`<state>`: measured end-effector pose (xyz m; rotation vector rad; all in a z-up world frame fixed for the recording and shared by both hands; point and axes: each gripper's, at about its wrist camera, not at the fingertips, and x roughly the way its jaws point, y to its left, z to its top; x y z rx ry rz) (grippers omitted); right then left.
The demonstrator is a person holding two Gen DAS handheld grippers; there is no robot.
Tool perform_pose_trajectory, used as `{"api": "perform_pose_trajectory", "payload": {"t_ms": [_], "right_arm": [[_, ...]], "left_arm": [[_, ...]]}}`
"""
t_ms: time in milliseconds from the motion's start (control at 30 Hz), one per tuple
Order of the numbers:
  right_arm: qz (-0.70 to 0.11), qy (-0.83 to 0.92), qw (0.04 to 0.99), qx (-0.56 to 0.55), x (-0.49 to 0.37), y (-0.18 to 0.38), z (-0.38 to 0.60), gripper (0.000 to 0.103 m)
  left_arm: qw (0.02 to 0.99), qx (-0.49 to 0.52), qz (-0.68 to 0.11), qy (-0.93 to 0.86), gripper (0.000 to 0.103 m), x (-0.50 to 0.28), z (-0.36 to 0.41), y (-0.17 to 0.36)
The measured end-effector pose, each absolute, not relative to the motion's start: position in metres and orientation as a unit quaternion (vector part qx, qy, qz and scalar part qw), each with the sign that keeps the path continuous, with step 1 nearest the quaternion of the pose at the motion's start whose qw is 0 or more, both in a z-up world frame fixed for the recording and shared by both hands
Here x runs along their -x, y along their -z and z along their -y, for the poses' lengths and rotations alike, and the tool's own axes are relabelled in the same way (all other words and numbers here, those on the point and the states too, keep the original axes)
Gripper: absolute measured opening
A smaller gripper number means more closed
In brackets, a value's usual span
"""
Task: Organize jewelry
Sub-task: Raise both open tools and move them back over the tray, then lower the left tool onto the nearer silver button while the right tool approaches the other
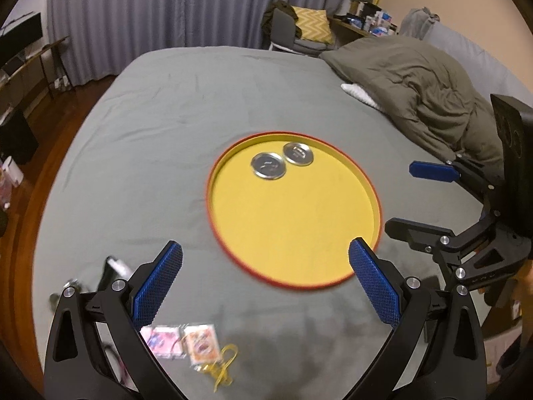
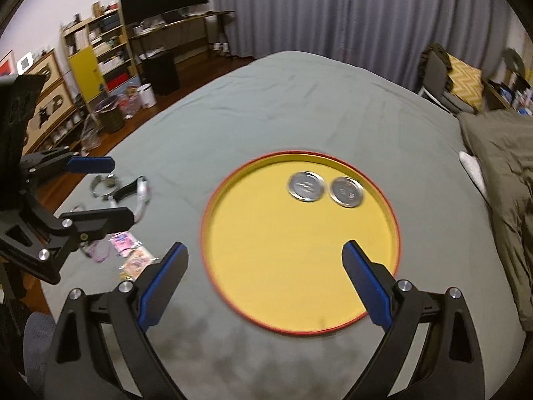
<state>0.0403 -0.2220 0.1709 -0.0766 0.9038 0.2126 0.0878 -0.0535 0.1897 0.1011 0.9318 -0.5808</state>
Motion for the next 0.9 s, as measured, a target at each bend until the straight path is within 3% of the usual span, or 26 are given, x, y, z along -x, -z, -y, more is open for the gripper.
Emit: {"api": "perform_pose_trajectory", "payload": {"t_ms": [367,900], "right_arm": [[-0.454,-0.063,0.889,-0.013,-0.097,-0.128,0.284,0.090],[-0.464,-0.054,0.884,-0.001,-0.170,-0.067,0.312,0.089]], "left_arm": [[0.824,-0.038,-0.481,0.298,0.098,-0.155,0.117,-0.132],[0.814,-0.077,-0.484,0.312,0.097,-0.247,0.169,-0.069]]}}
